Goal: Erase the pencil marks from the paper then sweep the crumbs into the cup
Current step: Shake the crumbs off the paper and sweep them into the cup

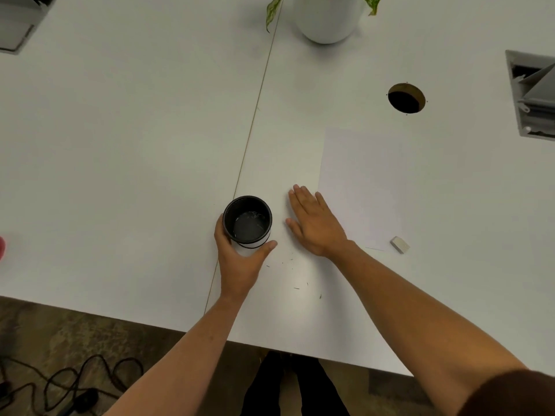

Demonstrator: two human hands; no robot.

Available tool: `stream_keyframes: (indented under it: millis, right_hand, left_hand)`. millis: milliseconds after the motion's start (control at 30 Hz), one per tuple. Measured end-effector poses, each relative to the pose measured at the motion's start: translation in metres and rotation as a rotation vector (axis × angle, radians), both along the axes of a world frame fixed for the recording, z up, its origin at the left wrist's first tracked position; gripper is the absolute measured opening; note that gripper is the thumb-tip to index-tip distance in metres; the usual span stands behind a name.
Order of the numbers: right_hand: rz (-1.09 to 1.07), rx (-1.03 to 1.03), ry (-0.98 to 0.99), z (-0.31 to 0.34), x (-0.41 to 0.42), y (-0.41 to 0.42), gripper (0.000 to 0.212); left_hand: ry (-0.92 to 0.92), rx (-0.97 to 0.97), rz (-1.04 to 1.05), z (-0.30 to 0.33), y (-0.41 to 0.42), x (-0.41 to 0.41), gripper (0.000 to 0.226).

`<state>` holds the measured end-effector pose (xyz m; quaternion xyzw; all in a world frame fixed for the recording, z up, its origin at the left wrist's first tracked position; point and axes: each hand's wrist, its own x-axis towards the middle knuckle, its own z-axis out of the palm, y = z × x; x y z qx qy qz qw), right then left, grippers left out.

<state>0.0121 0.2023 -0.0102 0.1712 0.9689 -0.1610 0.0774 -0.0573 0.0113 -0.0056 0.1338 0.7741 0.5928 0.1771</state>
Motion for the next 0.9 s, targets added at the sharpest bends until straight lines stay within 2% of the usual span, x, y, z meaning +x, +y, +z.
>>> stream_keyframes:
  millis: [133,367,567,767,900]
  right_hand:
    - [0.083,0.013,-0.093,-0.01,-0.009,-0.006,0.063]
    - [0.205,0.001,-0.041,-0.015,0.018,-0.038,0.063]
    - [0.37,-0.028,-0.042,-0.014,0.076,-0.072,0.063]
    - [0.257,-0.068,0.081,-0.005,0.068,-0.063,0.062]
    - [0.185,-0.056,0.043,-0.01,0.022,-0.051,0.067]
  left_hand:
    - [0.047,0.004,0.02,0.002,0.005,-0.005,0.097]
    - [0.096,-0.014,0.063,0.014,-0.007,-0.015,0.089]
    - [0.016,-0.017,0.028,0.033,-0.046,0.009,0.086]
    - [-0.048,-0.018,0.027,0.04,-0.078,0.046,0.086]
    - [-0.04,-0.023,0.062,0.043,-0.09,0.066,0.085]
